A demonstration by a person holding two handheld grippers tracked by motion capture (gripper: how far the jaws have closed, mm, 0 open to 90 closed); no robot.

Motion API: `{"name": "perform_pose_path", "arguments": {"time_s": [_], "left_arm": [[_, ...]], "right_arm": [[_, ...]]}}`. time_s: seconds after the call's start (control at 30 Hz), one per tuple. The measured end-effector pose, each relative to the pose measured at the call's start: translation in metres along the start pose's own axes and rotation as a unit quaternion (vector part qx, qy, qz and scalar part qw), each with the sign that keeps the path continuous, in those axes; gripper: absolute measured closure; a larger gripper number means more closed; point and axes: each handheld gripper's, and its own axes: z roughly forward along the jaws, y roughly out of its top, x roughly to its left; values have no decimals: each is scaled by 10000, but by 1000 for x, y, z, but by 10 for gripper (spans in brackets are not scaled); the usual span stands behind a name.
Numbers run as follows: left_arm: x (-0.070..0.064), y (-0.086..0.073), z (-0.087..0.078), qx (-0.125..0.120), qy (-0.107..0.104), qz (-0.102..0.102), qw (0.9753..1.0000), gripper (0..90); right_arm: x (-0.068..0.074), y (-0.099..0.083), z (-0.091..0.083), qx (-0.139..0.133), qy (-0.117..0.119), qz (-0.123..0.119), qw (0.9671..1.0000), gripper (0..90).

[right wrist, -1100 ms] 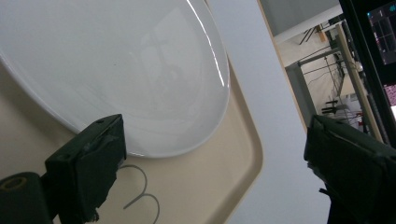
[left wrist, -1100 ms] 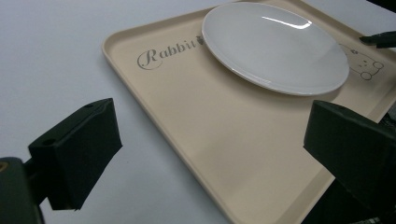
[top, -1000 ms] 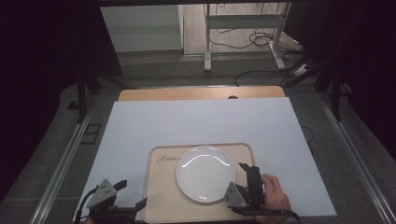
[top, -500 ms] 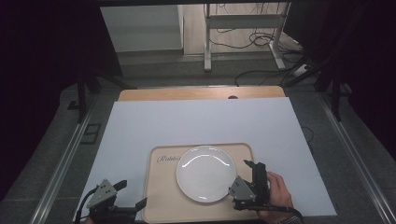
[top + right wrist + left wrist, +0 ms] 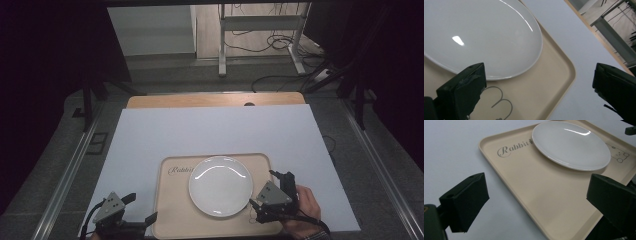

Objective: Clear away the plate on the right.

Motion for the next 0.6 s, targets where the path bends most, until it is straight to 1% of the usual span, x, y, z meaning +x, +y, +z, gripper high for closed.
{"name": "perform_pose_path", "arguments": {"time_s": [0.1, 0.27, 0.37, 0.5, 0.6], "left_arm": [[0, 0, 0, 3, 3, 1, 10000, 38], [0, 0, 0, 5, 7, 4, 10000, 38], [0, 0, 0, 5, 7, 2, 10000, 38], [0, 0, 0, 7, 10, 1, 10000, 37], [0, 0, 0, 10, 11, 1, 10000, 38]], "right_arm": [[-4, -3, -1, -1, 73, 174, 9998, 0], [-8, -7, -3, -4, 111, 349, 9993, 0], [-12, -10, -4, -12, 155, 509, 9986, 0], [-16, -14, -6, -41, 226, 758, 9969, 0], [-20, -17, -8, -95, 302, 958, 9949, 0]]}}
